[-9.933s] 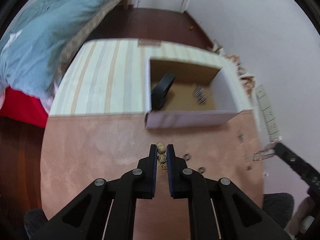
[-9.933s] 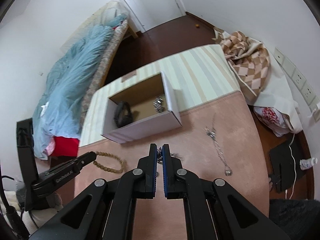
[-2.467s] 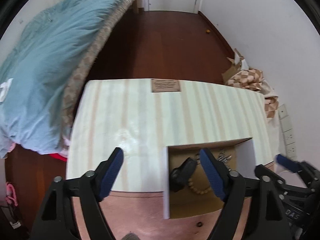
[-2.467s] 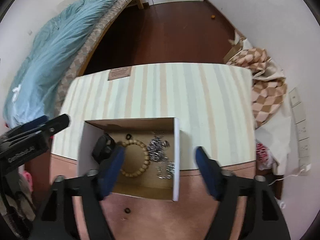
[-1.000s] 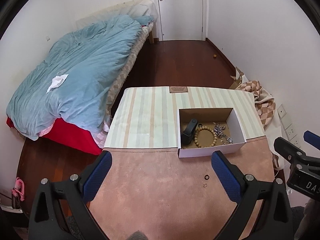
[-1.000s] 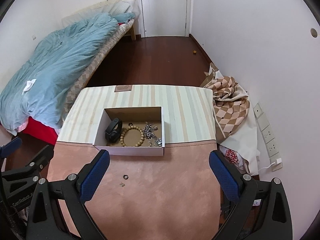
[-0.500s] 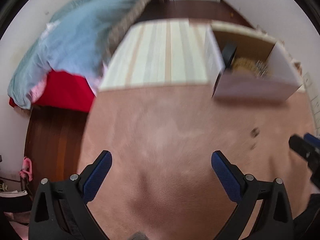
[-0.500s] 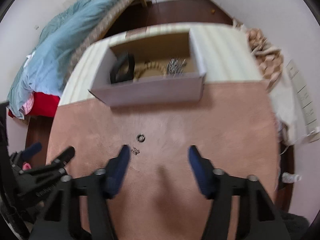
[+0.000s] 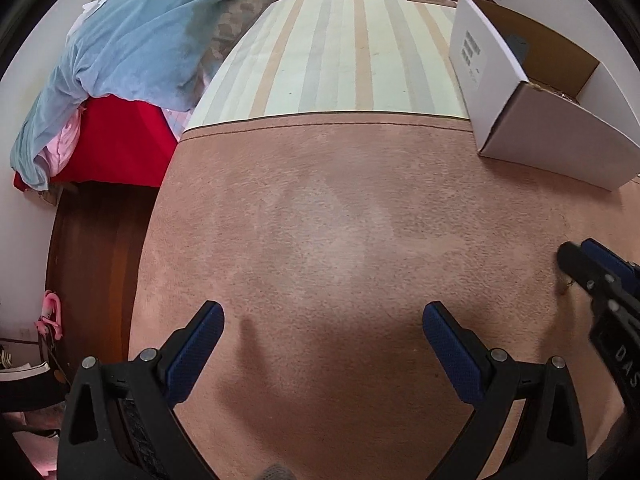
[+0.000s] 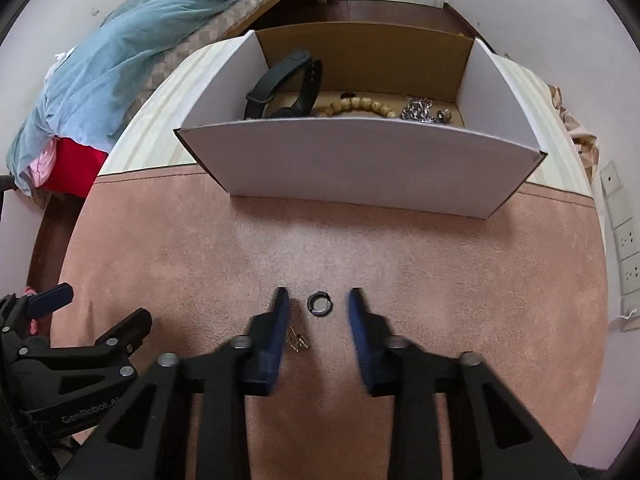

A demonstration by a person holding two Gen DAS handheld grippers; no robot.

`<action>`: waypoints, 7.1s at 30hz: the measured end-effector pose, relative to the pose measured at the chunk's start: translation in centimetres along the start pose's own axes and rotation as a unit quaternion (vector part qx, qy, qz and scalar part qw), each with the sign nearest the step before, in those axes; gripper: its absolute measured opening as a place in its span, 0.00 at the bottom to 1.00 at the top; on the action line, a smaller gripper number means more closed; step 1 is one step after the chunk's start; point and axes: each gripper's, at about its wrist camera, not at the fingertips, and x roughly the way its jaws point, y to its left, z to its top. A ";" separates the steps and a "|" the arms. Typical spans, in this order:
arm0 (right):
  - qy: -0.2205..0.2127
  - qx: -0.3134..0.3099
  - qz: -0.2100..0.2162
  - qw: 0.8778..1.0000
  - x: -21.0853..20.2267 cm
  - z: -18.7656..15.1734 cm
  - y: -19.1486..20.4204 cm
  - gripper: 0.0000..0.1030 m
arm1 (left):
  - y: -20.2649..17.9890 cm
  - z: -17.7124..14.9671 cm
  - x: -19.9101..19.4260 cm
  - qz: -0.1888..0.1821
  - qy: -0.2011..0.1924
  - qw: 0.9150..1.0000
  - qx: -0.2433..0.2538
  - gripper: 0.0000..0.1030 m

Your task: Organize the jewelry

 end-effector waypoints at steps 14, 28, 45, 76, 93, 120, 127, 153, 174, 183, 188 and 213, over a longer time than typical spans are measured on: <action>-0.030 0.098 0.003 0.995 -4.7 -3.2 -8.1 0.11 | -4.9 -0.7 -2.3 -0.066 -0.022 0.997 0.027 0.99; -0.032 0.149 -0.008 0.988 -5.1 -5.7 -12.3 0.11 | -12.2 -1.0 -2.6 -0.107 -0.064 0.988 0.088 0.24; -0.070 0.150 0.018 0.986 -8.7 -3.7 -12.2 0.11 | -10.6 0.2 -7.1 -0.152 -0.099 0.980 0.082 0.06; 0.015 0.095 0.068 0.993 -5.2 15.2 -11.8 0.46 | -6.8 17.0 -8.8 -0.140 -0.067 0.987 0.040 0.69; -0.003 0.050 -0.106 0.993 -8.6 10.0 -9.2 0.98 | -5.0 10.9 -9.3 -0.065 -0.081 0.994 0.030 1.00; -0.179 0.040 -0.110 0.977 -31.4 1.0 -3.0 0.98 | 0.3 -0.1 -28.9 -0.085 -0.231 0.969 0.007 1.00; -0.224 0.042 -0.110 0.967 -36.8 -1.4 -2.1 0.98 | 1.4 -2.3 -32.5 -0.098 -0.247 0.964 0.002 1.00; -0.222 0.051 -0.122 0.966 -38.0 -2.1 -2.5 1.00 | 0.4 -2.6 -33.4 -0.103 -0.224 0.969 -0.004 1.00; -0.147 0.062 -0.127 0.979 -30.9 4.7 -5.1 1.00 | -1.0 3.5 -28.7 -0.080 -0.167 0.983 -0.002 1.00; -0.131 0.054 -0.135 0.981 -29.8 5.4 -5.3 1.00 | -1.5 4.1 -27.8 -0.084 -0.157 0.984 0.001 1.00; -0.128 0.053 -0.135 0.981 -29.7 5.4 -5.4 1.00 | -1.4 4.2 -27.6 -0.084 -0.154 0.984 0.000 1.00; -0.122 0.044 -0.136 0.982 -29.5 5.1 -5.1 1.00 | -1.1 3.8 -27.2 -0.083 -0.149 0.985 0.003 1.00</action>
